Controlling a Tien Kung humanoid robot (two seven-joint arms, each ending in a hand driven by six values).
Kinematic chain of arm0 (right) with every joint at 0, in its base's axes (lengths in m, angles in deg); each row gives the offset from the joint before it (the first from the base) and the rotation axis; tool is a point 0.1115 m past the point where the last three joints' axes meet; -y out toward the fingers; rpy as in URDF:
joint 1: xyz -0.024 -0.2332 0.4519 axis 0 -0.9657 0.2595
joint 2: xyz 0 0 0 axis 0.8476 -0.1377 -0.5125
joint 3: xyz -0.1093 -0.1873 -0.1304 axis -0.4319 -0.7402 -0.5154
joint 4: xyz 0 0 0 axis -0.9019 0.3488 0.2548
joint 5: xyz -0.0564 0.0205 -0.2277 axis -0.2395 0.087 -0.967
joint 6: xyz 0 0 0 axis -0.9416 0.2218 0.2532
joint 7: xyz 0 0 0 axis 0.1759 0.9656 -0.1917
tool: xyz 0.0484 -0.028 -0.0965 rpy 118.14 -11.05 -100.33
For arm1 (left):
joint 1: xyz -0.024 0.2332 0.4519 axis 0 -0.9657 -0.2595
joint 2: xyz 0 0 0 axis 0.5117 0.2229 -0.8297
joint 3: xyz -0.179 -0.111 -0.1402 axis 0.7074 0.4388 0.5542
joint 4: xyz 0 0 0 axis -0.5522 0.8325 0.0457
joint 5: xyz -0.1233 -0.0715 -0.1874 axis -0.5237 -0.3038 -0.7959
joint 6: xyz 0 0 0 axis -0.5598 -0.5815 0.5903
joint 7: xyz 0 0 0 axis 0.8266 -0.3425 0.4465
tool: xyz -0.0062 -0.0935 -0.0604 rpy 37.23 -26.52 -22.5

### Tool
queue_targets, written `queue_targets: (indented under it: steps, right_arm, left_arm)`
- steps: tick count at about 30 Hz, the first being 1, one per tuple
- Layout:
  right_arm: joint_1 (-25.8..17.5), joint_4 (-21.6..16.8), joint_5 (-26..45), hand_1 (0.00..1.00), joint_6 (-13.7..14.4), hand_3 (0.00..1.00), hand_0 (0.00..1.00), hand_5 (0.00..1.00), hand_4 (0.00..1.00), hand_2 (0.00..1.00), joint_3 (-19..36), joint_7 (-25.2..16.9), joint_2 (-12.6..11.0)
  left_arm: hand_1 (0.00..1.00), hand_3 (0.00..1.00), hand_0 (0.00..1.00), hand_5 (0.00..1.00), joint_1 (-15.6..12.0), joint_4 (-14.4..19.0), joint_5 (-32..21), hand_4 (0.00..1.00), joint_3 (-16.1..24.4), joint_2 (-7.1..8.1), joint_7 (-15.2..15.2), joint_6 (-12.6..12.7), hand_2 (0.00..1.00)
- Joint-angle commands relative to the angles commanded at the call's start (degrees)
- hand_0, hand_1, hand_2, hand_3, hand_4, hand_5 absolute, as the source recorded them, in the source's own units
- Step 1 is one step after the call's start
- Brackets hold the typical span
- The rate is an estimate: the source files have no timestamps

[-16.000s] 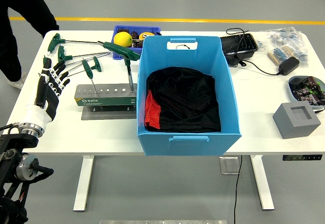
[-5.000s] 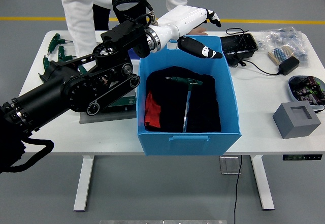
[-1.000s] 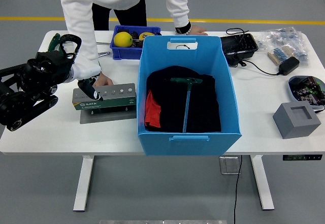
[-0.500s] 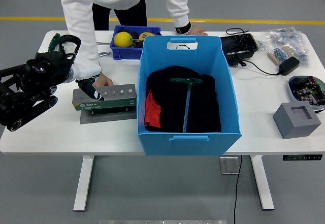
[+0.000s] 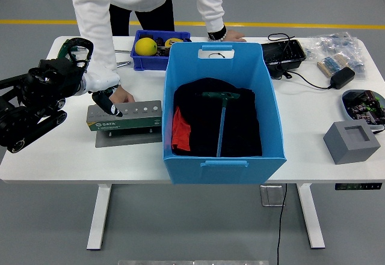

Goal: Lift tool from toolbox,place it in box,lift tool from toolbox,place it in box

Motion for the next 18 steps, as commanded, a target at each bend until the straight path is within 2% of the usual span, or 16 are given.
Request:
queue_targets:
  steps: [5, 6, 11, 12, 17, 18]
  right_arm:
    - [0.0, 0.0, -0.1, 0.759, 0.0, 0.676, 0.754, 0.759, 0.913, 0.792, 0.2, 0.0, 0.0]
    - [0.0, 0.0, -0.1, 0.759, 0.0, 0.676, 0.754, 0.76, 0.913, 0.792, 0.2, 0.0, 0.0]
    - [0.1, 0.0, -0.5, 0.759, 0.1, 0.676, 0.754, 0.76, 0.913, 0.792, 0.6, 0.0, 0.0]
    - [0.1, 0.0, -0.5, 0.757, 0.1, 0.676, 0.753, 0.758, 0.913, 0.791, 0.7, 0.0, 0.0]
    - [0.1, 0.0, -0.7, 0.757, 0.2, 0.676, 0.753, 0.758, 0.913, 0.791, 0.9, 0.0, -0.1]
    - [0.0, 0.0, -0.7, 0.757, 0.2, 0.676, 0.753, 0.758, 0.913, 0.79, 0.9, 0.0, -0.1]
  left_arm:
    - [0.083, 0.134, 0.306, 0.549, 0.0, 0.1, 0.6, 0.931, 0.4, 0.07, -1.3, 2.1, 0.101]
    - [0.026, 0.106, 0.225, 0.481, -0.1, 0.2, 0.8, 0.972, 0.5, 0.08, -1.5, 2.5, 0.072]
    - [0.026, 0.106, 0.225, 0.481, -0.1, 0.9, 1.7, 0.972, 1.1, 0.17, -3.3, 5.2, 0.072]
    - [0.002, 0.085, 0.191, 0.415, -0.1, 1.0, 1.9, 0.998, 1.4, 0.25, -3.7, 5.9, 0.047]
    - [0.002, 0.085, 0.191, 0.415, -0.1, 1.1, 2.2, 0.998, 2.4, 0.71, -5.1, 8.0, 0.047]
    - [0.002, 0.067, 0.189, 0.359, -0.1, 1.2, 2.1, 0.993, 2.5, 0.84, -5.2, 8.5, 0.025]
